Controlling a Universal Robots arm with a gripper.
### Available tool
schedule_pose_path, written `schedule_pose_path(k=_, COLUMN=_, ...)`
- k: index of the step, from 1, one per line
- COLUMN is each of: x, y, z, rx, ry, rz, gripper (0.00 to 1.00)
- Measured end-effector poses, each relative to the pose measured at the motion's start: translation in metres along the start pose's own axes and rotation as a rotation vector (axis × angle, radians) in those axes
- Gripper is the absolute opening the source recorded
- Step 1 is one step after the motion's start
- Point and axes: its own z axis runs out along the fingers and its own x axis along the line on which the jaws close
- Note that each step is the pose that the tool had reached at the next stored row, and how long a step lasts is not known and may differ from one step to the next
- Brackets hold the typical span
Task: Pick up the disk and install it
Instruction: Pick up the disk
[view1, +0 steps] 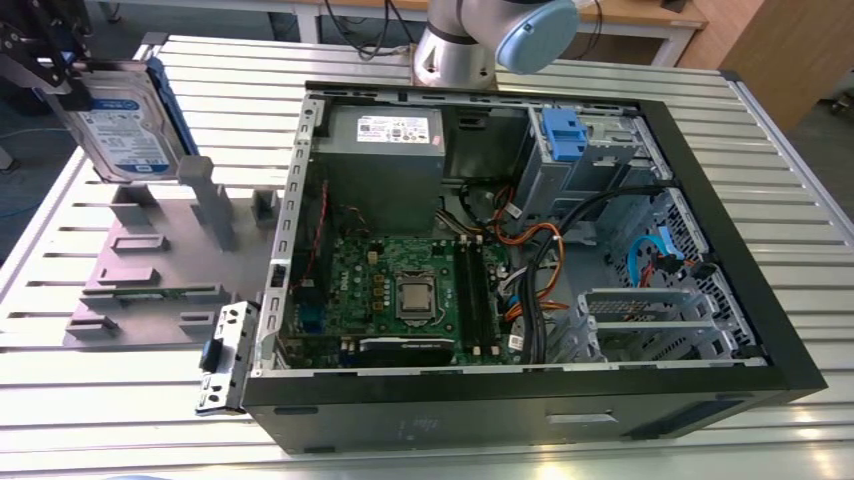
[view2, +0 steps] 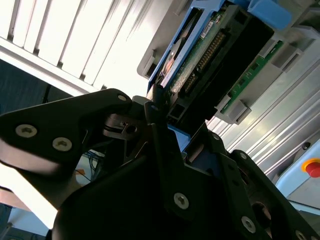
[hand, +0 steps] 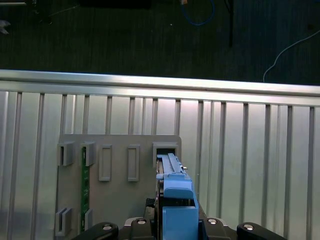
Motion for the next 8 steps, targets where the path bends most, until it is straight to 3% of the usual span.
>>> schedule_pose_path(k=8, x=0.0, y=0.0, z=-0.0018, rx=0.0, ry=0.0, rz=0.0, gripper=0.36)
